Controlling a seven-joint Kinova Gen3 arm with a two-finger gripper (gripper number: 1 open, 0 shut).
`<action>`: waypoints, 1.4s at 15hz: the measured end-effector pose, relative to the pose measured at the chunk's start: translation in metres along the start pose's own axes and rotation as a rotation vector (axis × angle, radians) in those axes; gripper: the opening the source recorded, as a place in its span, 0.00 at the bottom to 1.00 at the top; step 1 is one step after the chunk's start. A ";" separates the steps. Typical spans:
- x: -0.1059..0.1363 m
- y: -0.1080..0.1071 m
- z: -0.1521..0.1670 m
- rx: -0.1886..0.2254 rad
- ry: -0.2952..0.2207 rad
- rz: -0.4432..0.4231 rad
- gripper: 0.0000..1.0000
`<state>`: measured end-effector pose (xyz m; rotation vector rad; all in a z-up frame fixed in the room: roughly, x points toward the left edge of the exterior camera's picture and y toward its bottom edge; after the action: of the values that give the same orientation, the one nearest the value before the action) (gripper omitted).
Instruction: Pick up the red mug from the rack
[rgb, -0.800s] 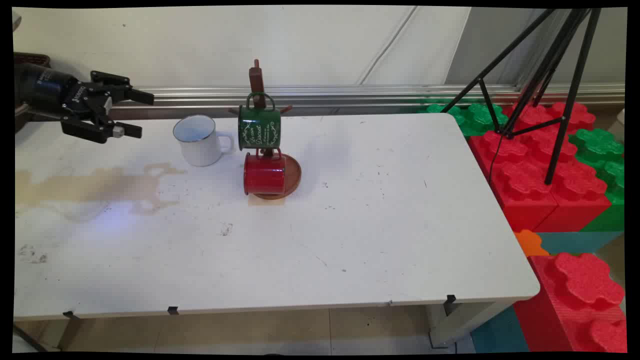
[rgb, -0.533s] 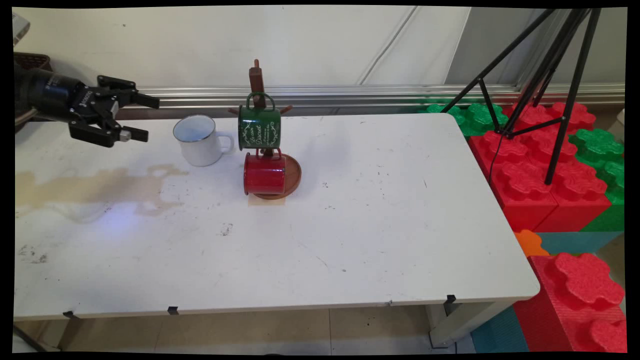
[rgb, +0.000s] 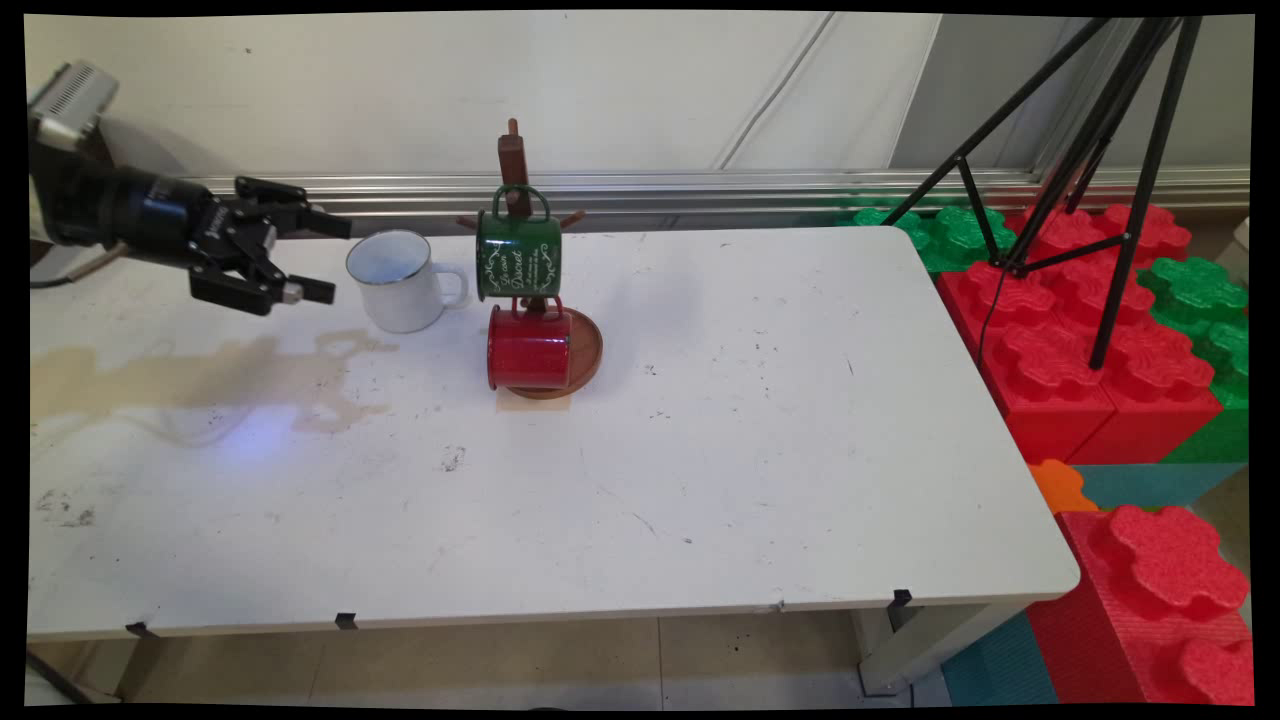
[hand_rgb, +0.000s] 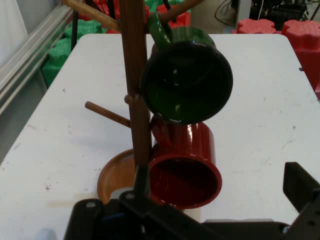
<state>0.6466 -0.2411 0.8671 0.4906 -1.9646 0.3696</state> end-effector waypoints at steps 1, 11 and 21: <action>-0.002 0.000 0.003 -0.001 -0.001 0.000 1.00; -0.035 0.006 0.053 -0.033 -0.021 -0.015 1.00; -0.060 0.008 0.091 -0.065 -0.035 -0.056 1.00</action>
<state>0.5952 -0.2657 0.7741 0.5124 -1.9855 0.2627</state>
